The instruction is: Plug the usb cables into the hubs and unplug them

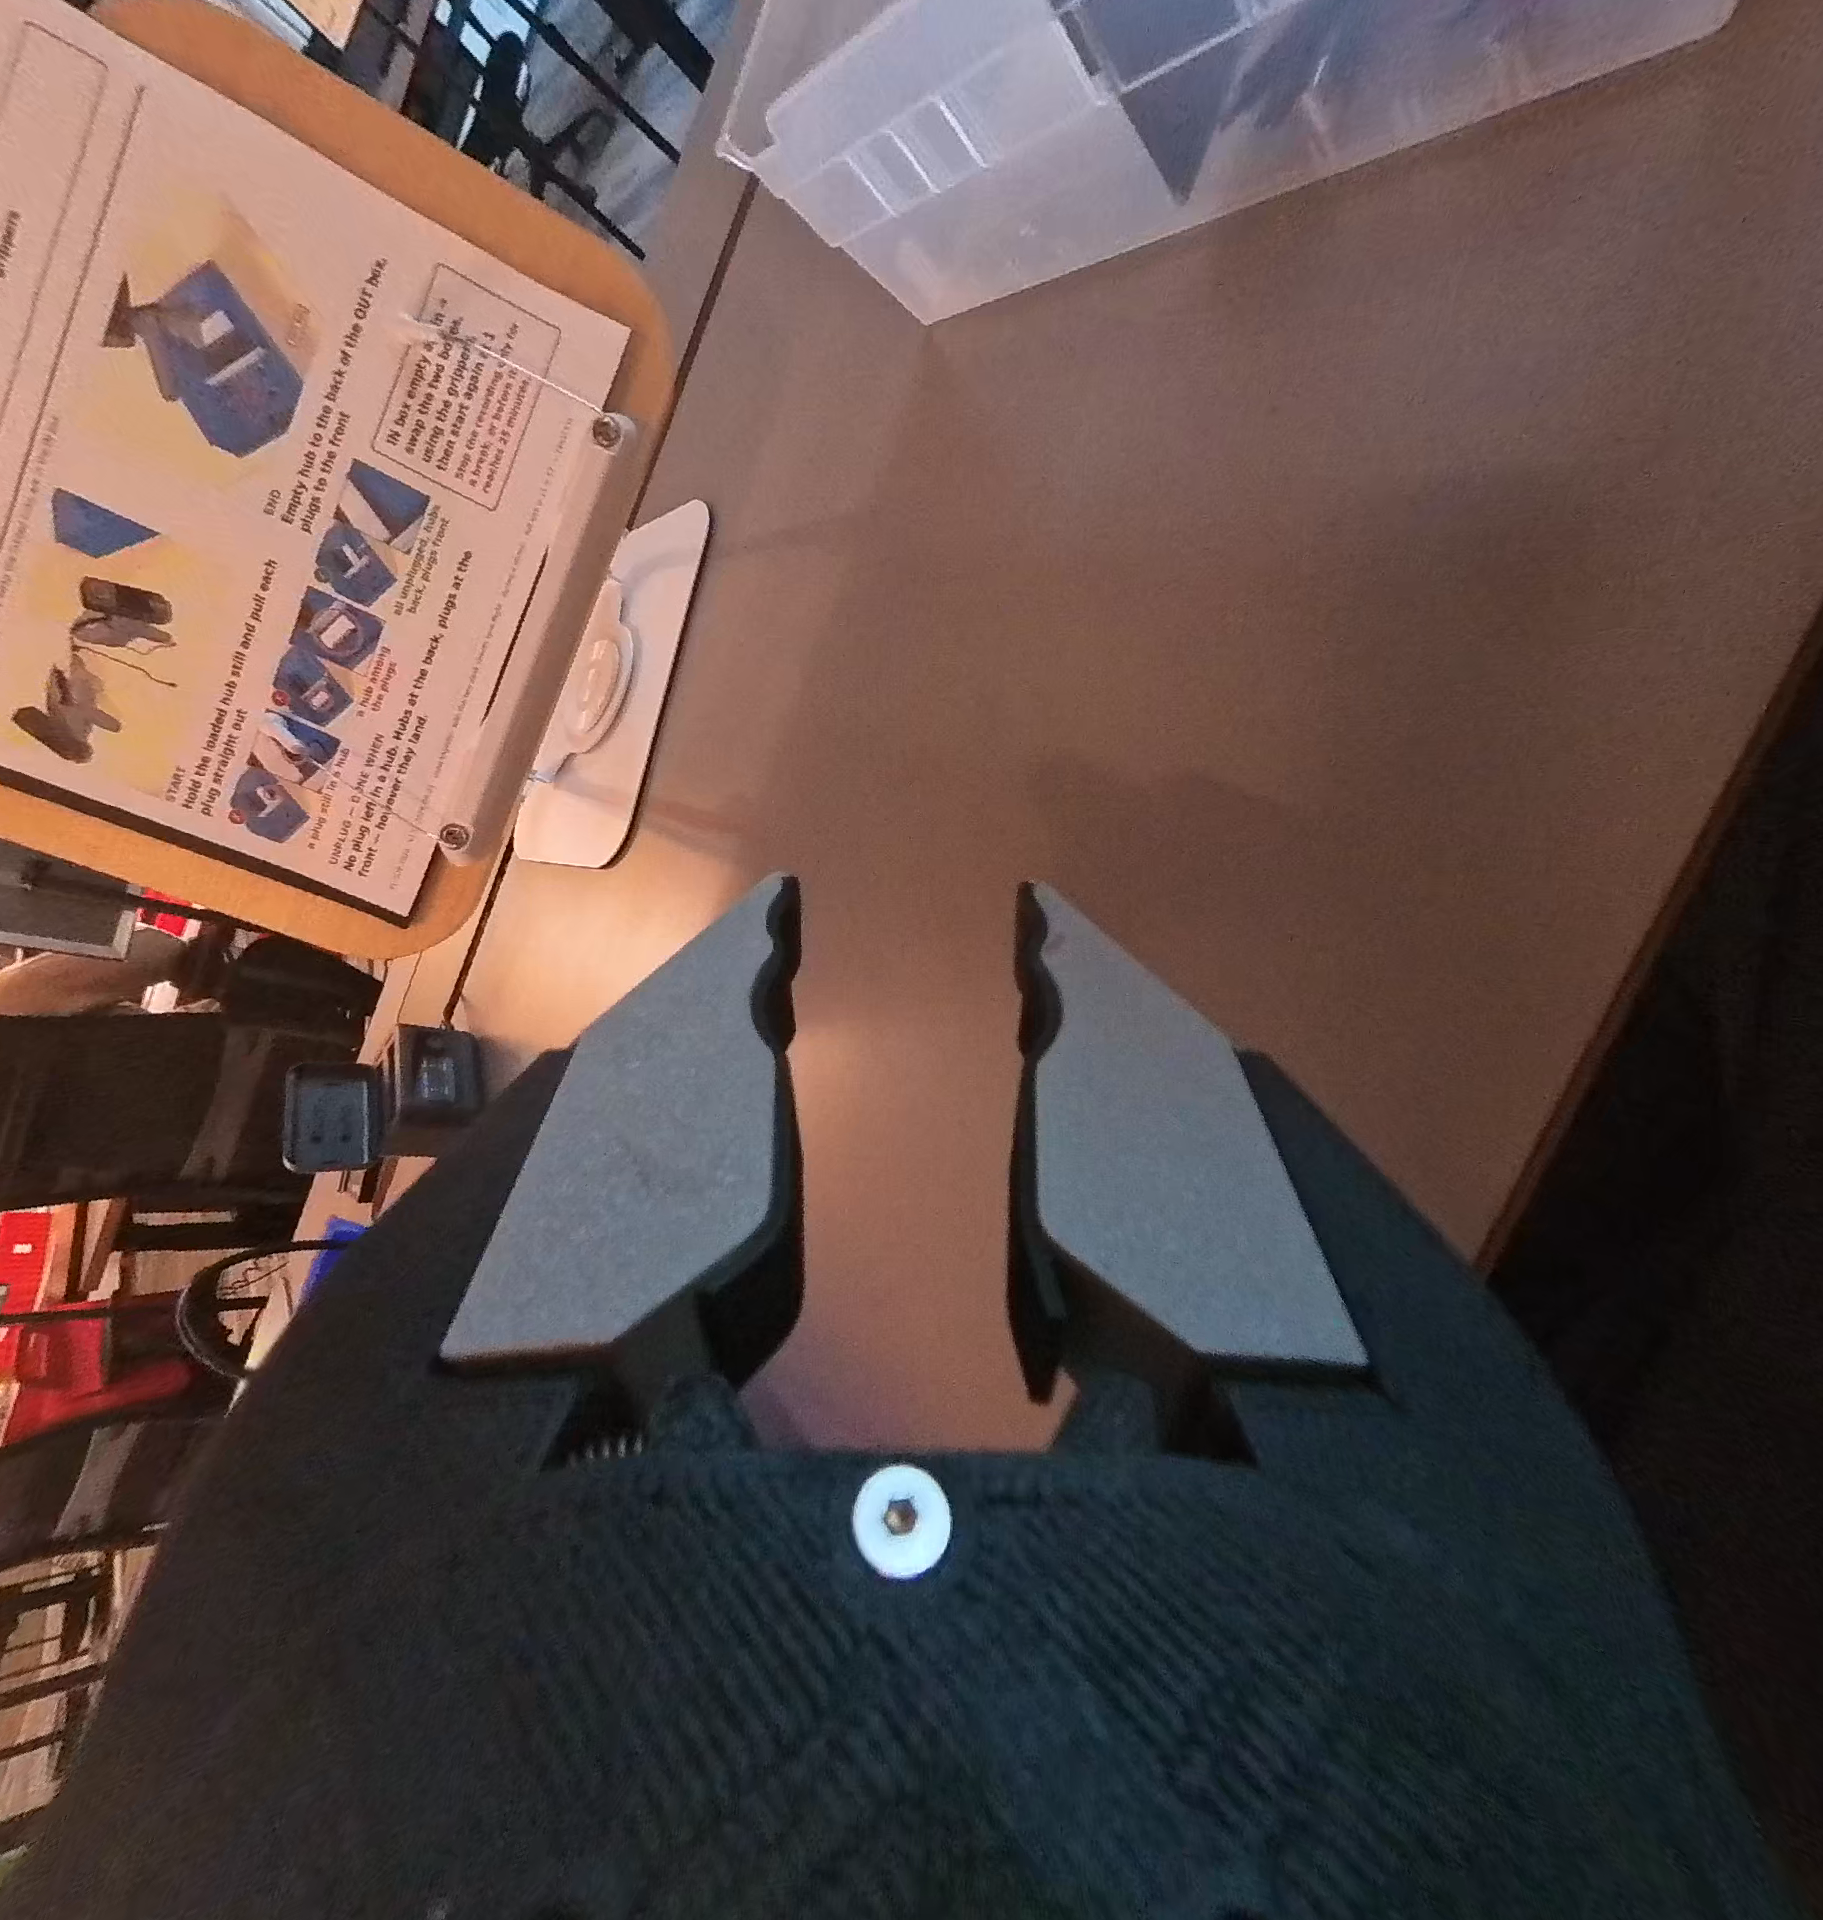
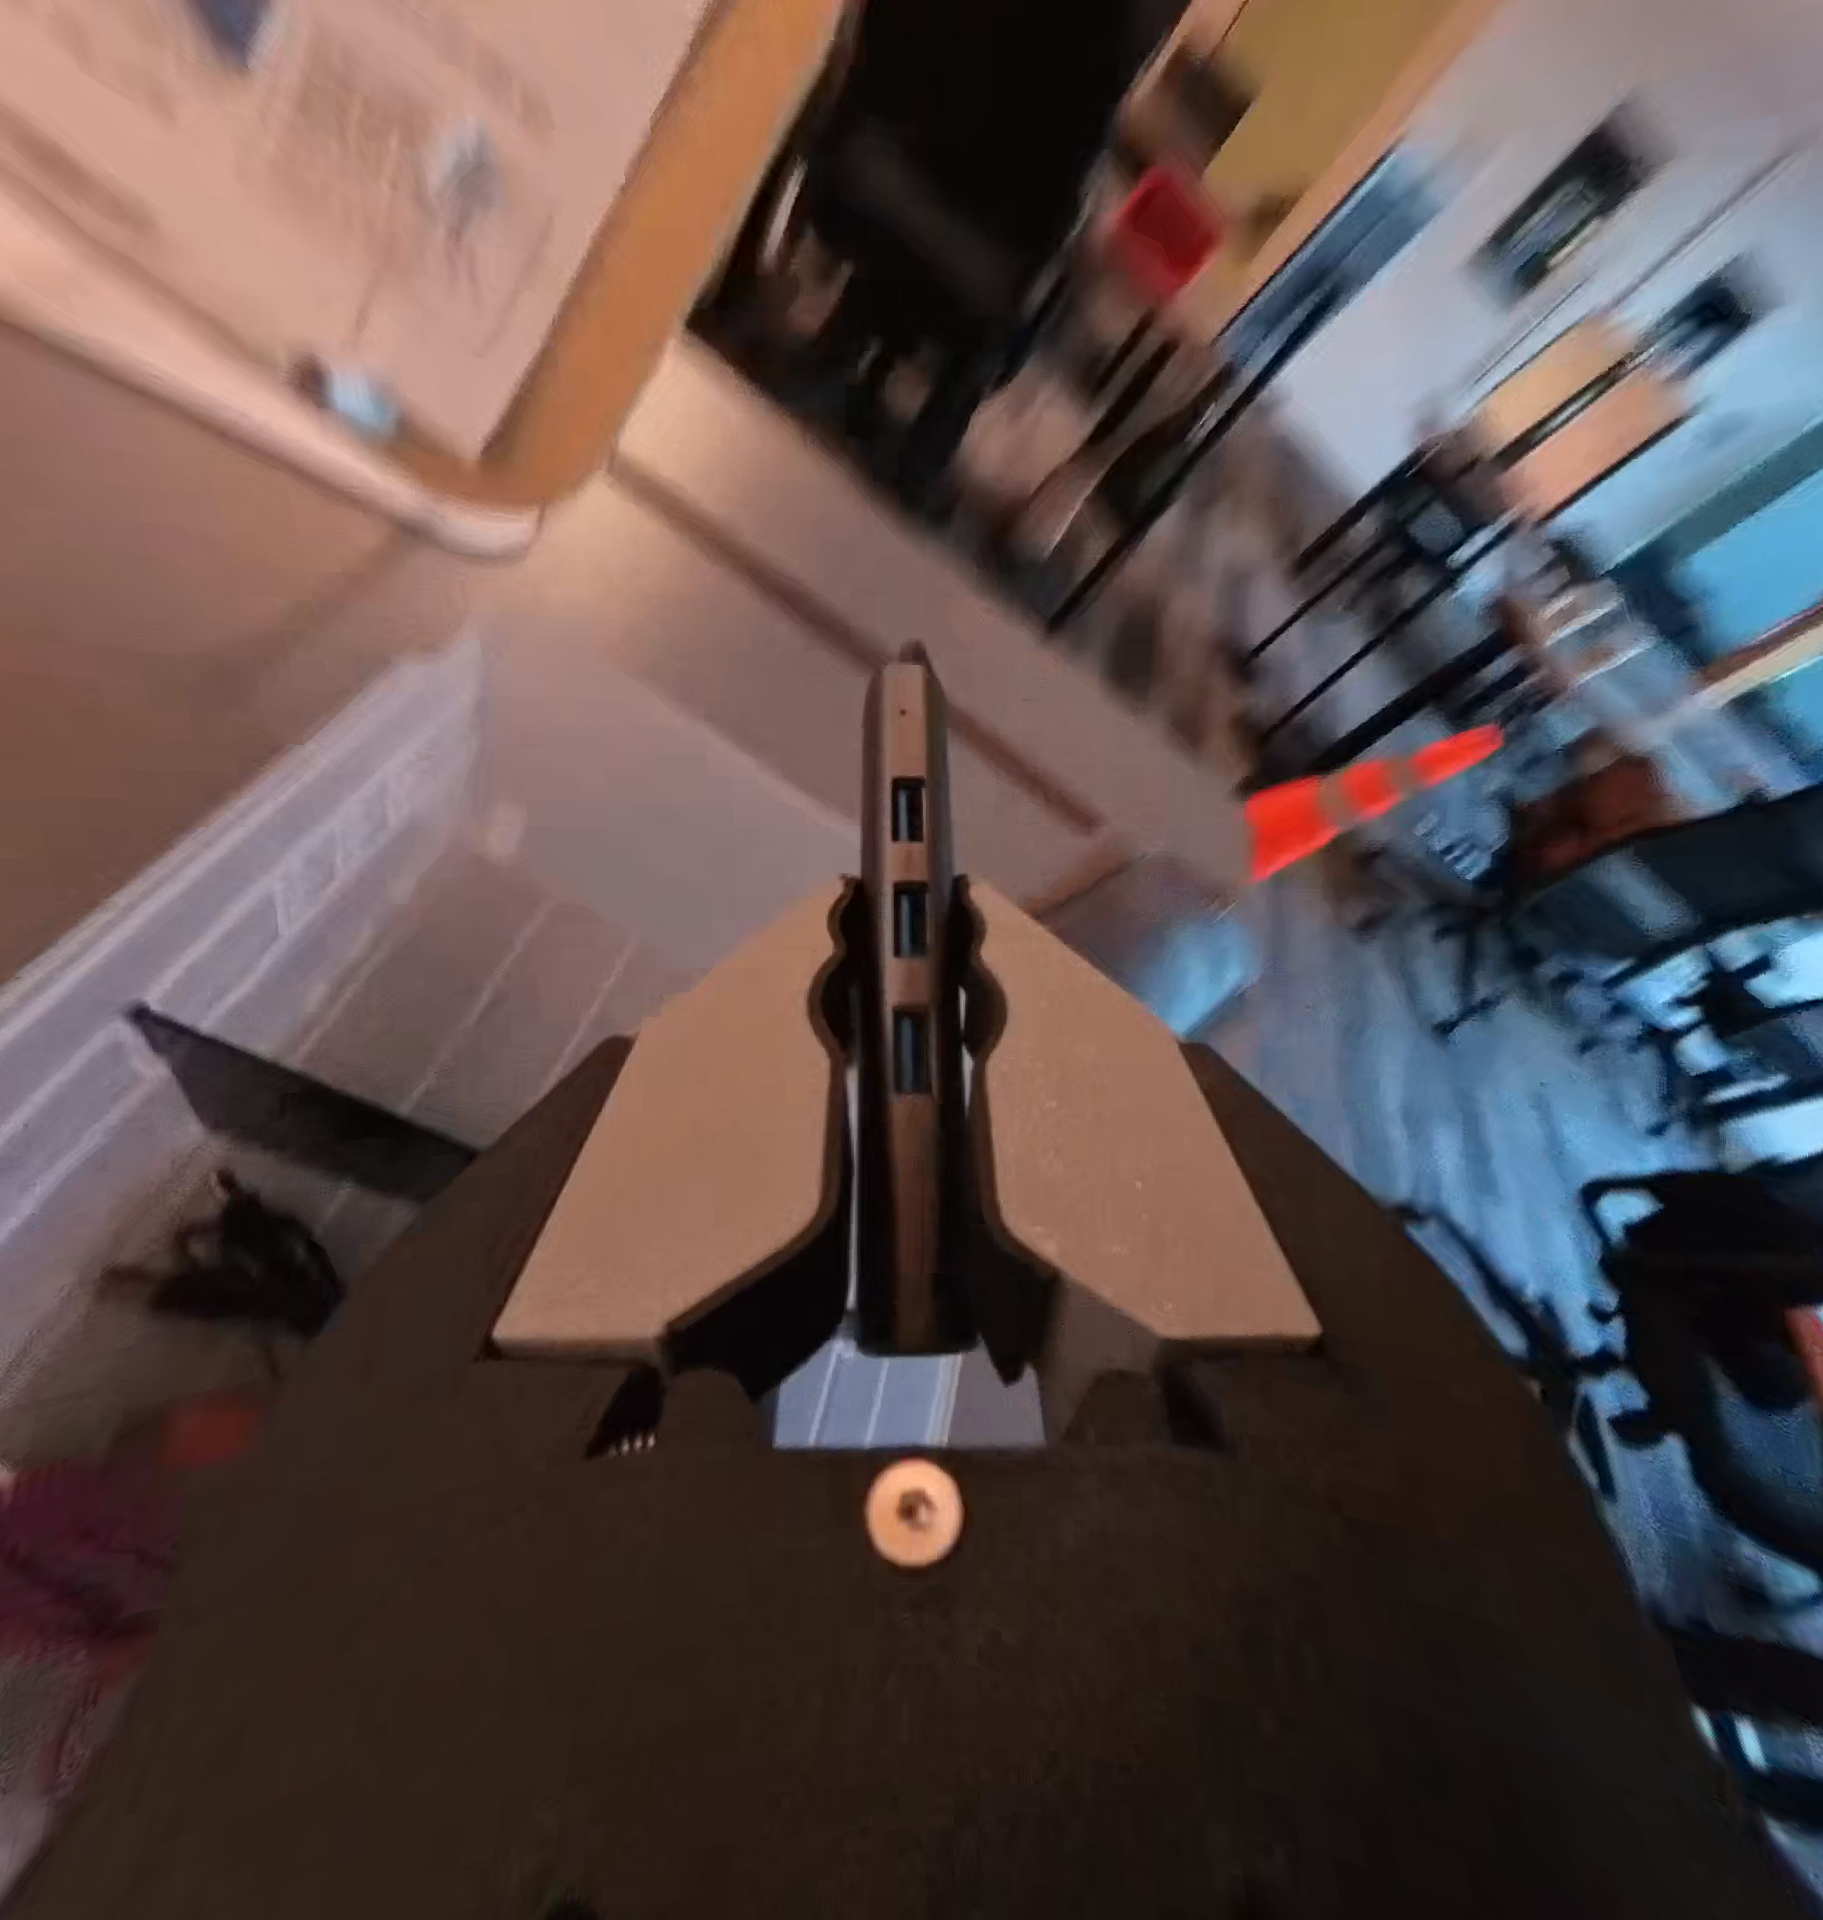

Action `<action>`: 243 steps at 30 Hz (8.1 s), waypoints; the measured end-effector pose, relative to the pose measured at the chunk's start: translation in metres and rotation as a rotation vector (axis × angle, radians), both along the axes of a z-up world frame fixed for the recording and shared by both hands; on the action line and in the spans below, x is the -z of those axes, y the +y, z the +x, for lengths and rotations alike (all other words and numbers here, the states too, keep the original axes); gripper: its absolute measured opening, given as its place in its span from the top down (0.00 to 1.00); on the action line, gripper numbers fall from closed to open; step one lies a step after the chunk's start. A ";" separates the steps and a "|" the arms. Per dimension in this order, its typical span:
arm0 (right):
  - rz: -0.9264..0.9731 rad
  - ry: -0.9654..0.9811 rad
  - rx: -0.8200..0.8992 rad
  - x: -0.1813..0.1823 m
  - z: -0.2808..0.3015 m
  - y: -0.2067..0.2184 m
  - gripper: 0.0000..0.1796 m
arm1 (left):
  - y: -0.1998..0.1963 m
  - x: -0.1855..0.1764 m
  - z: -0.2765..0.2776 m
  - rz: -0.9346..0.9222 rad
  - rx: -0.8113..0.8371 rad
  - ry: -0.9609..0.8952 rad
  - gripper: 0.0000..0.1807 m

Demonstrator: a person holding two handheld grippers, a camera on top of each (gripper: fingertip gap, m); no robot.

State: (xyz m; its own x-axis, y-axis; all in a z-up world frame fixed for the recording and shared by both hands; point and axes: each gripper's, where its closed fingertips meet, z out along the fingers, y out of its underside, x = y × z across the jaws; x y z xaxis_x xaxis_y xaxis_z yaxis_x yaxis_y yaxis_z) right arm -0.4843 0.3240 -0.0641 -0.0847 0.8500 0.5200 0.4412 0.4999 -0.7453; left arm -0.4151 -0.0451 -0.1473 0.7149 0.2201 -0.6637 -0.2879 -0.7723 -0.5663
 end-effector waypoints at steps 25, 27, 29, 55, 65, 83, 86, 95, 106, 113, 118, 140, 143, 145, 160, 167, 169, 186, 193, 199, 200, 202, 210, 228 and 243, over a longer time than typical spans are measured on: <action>-0.294 0.155 -0.589 -0.024 0.094 -0.249 0.83 | -0.049 -0.030 -0.048 0.229 -0.289 -0.018 0.76; -0.270 0.170 -0.589 -0.023 0.094 -0.262 0.74 | -0.058 -0.039 -0.059 0.296 -0.346 -0.001 0.70; -0.311 0.210 -0.601 -0.024 0.094 -0.281 0.74 | -0.069 -0.049 -0.069 0.351 -0.410 0.036 0.69; -0.222 0.106 -0.180 0.076 0.017 -0.264 0.39 | -0.156 -0.080 -0.102 0.537 -0.623 0.014 0.49; -0.338 0.040 -0.111 0.122 -0.005 -0.258 0.40 | -0.245 -0.086 -0.118 0.639 -0.791 -0.006 0.46; -0.524 0.105 -0.215 0.115 -0.003 -0.261 0.38 | -0.261 -0.034 -0.144 0.463 -0.724 -0.258 0.67; -0.511 0.096 -0.219 0.116 -0.004 -0.263 0.39 | -0.228 -0.025 -0.156 0.394 -0.575 -0.376 0.79; -0.492 0.094 -0.245 0.116 -0.002 -0.268 0.41 | -0.184 -0.023 -0.195 0.368 -0.499 -0.487 0.85; -0.476 0.100 -0.274 0.114 0.000 -0.274 0.41 | -0.197 -0.077 -0.214 0.407 -0.567 -0.259 0.99; -0.461 0.138 -0.305 0.109 0.004 -0.278 0.41 | -0.186 -0.198 -0.188 0.459 -0.497 -0.092 1.00; -0.469 0.160 -0.505 0.094 0.023 -0.307 0.49 | -0.140 -0.235 -0.133 0.381 -0.340 -0.016 1.00; -0.320 -0.176 -1.088 0.065 0.139 -0.349 0.53 | -0.006 -0.071 0.067 0.247 0.450 -0.348 0.99; -0.259 -0.267 -1.122 0.091 0.143 -0.368 0.51 | -0.001 -0.060 0.065 0.242 0.427 -0.384 1.00; -0.187 -0.313 -1.105 0.112 0.139 -0.375 0.65 | 0.000 -0.054 0.065 0.236 0.429 -0.369 1.00; -0.224 -0.249 -1.044 0.117 0.114 -0.384 0.95 | -0.014 -0.039 0.041 0.224 0.334 -0.406 0.93; -0.302 -0.229 -1.063 0.104 0.115 -0.377 0.95 | -0.030 0.005 0.036 0.089 0.278 -0.558 0.75; -0.322 -0.212 -1.087 0.097 0.119 -0.379 0.96 | -0.026 0.014 0.041 0.057 0.308 -0.571 0.86; -0.431 -0.140 -1.154 0.075 0.124 -0.371 0.96 | -0.015 0.006 0.043 0.115 0.380 -0.545 0.90; -0.418 -0.132 -1.162 0.075 0.126 -0.371 0.96 | -0.006 0.023 0.042 -0.046 0.332 -0.400 0.93; -0.327 -0.146 -1.080 0.076 0.120 -0.359 0.94 | 0.002 0.027 0.039 -0.039 0.311 -0.399 0.96; -0.291 -0.134 -1.067 0.075 0.119 -0.355 0.91 | 0.003 0.028 0.035 -0.046 0.291 -0.376 0.96; -0.217 -0.115 -1.044 0.073 0.119 -0.346 0.88 | 0.004 0.030 0.030 -0.063 0.268 -0.336 0.96; -0.210 -0.066 -1.136 0.060 0.137 -0.355 0.92 | 0.014 0.025 0.055 -0.012 0.376 -0.449 0.96; -0.281 -0.068 -1.175 0.066 0.137 -0.376 0.96 | 0.012 0.029 0.058 -0.043 0.372 -0.450 0.95; -0.364 -0.033 -1.222 0.057 0.141 -0.379 0.98 | 0.017 0.023 0.064 -0.014 0.356 -0.485 0.95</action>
